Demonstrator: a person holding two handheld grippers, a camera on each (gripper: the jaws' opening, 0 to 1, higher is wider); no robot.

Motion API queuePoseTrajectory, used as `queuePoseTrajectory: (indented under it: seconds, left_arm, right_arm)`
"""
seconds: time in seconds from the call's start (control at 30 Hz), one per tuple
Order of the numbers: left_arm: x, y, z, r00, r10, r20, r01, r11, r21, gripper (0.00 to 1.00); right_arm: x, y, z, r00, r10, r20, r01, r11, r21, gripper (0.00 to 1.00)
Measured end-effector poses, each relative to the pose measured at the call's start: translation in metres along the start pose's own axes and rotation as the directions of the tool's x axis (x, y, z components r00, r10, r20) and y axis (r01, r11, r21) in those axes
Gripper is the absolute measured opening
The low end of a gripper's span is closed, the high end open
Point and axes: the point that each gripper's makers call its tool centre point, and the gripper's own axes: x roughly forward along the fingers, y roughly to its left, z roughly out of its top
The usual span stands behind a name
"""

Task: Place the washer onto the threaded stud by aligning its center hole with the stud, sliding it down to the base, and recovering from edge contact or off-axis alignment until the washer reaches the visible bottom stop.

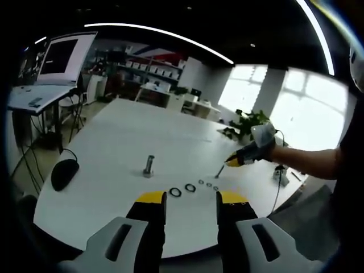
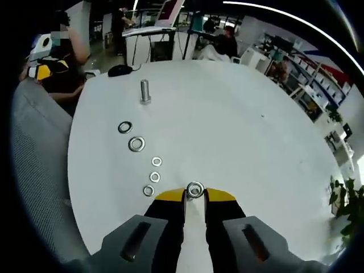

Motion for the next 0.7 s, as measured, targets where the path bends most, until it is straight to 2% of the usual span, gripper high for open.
queuePoseTrajectory:
  seconds: [0.7]
  left_arm:
    - [0.000,0.002,-0.001,1.000,0.004,-0.003,-0.004,1.000,-0.003,0.33]
  right_arm:
    - [0.021,0.001,-0.014,0.998,0.028,-0.052,-0.027,1.000,0.009,0.13]
